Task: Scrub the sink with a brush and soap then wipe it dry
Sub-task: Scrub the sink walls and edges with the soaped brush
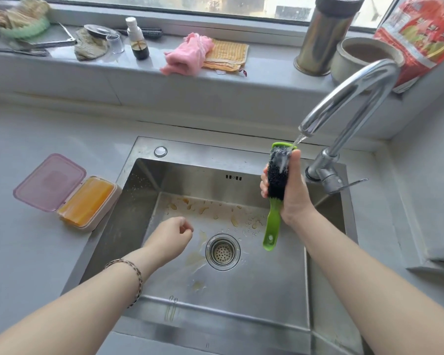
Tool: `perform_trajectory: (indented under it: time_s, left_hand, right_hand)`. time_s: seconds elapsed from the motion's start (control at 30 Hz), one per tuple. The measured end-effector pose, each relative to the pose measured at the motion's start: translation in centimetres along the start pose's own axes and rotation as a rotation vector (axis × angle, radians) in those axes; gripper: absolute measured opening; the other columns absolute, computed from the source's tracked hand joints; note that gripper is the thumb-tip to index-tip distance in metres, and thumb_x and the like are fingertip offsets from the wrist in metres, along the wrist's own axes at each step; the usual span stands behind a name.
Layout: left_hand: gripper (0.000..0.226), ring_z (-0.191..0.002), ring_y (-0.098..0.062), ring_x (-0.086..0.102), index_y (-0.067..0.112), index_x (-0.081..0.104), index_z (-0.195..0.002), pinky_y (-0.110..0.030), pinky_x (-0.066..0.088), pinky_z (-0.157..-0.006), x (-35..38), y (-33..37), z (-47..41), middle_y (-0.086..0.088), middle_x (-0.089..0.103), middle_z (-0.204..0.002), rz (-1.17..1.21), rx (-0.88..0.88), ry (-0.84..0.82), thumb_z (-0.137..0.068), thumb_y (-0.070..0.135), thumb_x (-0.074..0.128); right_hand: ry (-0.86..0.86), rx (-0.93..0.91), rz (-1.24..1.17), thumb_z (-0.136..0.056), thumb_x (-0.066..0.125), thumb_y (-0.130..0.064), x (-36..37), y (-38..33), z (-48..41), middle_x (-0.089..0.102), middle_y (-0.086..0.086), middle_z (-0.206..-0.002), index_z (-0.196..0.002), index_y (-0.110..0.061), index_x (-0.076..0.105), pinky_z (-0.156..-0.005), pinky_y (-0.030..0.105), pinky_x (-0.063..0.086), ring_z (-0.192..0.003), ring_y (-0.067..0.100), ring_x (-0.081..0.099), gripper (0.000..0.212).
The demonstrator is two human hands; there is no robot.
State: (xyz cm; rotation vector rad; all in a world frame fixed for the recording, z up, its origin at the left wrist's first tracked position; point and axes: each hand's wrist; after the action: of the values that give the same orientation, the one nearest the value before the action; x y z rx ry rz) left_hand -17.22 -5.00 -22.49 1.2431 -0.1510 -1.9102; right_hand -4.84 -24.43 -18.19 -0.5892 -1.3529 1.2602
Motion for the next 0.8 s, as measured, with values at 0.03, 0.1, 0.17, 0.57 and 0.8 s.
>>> perform_trajectory:
  time_s: [0.03, 0.1, 0.17, 0.57, 0.8]
  left_hand:
    - [0.014, -0.070, -0.010, 0.052, 0.021, 0.061, -0.089, -0.020, 0.036, -0.052, 0.0, -0.1, -0.1, 0.004, 0.060, -0.085, -0.005, -0.002, 0.001, -0.089, 0.018, 0.048]
    - [0.013, -0.073, -0.012, 0.053, 0.022, 0.061, -0.089, -0.021, 0.038, -0.055, 0.0, -0.1, -0.2, 0.003, 0.061, -0.086, -0.010, -0.006, 0.003, -0.089, 0.018, 0.048]
    - [0.013, -0.075, -0.014, 0.054, 0.021, 0.061, -0.090, -0.022, 0.038, -0.058, 0.2, 0.2, -0.3, 0.002, 0.062, -0.088, -0.016, 0.000, -0.001, -0.089, 0.017, 0.048]
    - [0.018, -0.085, -0.017, 0.059, 0.018, 0.062, -0.097, -0.024, 0.043, -0.067, 2.3, 3.2, -1.2, -0.001, 0.064, -0.094, -0.118, 0.056, -0.041, -0.090, 0.017, 0.046]
    - [0.018, -0.087, -0.017, 0.059, 0.017, 0.062, -0.098, -0.023, 0.044, -0.070, 2.6, 3.2, -2.3, 0.000, 0.063, -0.095, -0.162, 0.072, -0.036, -0.091, 0.016, 0.045]
  right_hand:
    - [0.009, -0.025, 0.031, -0.032, 0.061, -0.089, 0.0, -0.2, -0.1, 0.048, -0.002, -0.049, -0.062, -0.015, 0.051, -0.041, 0.020, 0.036, -0.040, 0.012, 0.042, 0.081]
    - [0.027, -0.079, 0.098, -0.036, 0.060, -0.089, -0.1, -0.7, -0.4, 0.044, 0.000, -0.050, -0.058, -0.017, 0.050, -0.043, 0.022, 0.035, -0.041, 0.014, 0.040, 0.076]
    - [0.062, -0.116, 0.167, -0.040, 0.058, -0.089, -0.8, -1.0, -0.1, 0.041, -0.002, -0.049, -0.057, -0.018, 0.047, -0.045, 0.022, 0.035, -0.042, 0.014, 0.038, 0.074]
    - [0.698, -0.184, 0.646, -0.067, 0.028, -0.074, -11.0, -1.9, 1.3, 0.029, 0.000, -0.072, -0.050, -0.018, 0.021, -0.069, 0.027, 0.029, -0.073, 0.018, 0.033, 0.059]
    - [0.732, -0.068, 0.808, -0.088, 0.032, -0.064, -11.5, -2.7, -0.9, 0.036, 0.006, -0.088, -0.056, -0.010, 0.038, -0.074, 0.024, 0.029, -0.070, 0.021, 0.040, 0.064]
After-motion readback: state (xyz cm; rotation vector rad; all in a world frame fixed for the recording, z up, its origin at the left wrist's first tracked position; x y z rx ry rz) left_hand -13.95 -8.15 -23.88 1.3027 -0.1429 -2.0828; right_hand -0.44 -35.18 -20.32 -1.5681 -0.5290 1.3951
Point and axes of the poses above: each hand's wrist, its own z-axis away from the middle knuckle, its own x-axis out of the palm, y = z × x
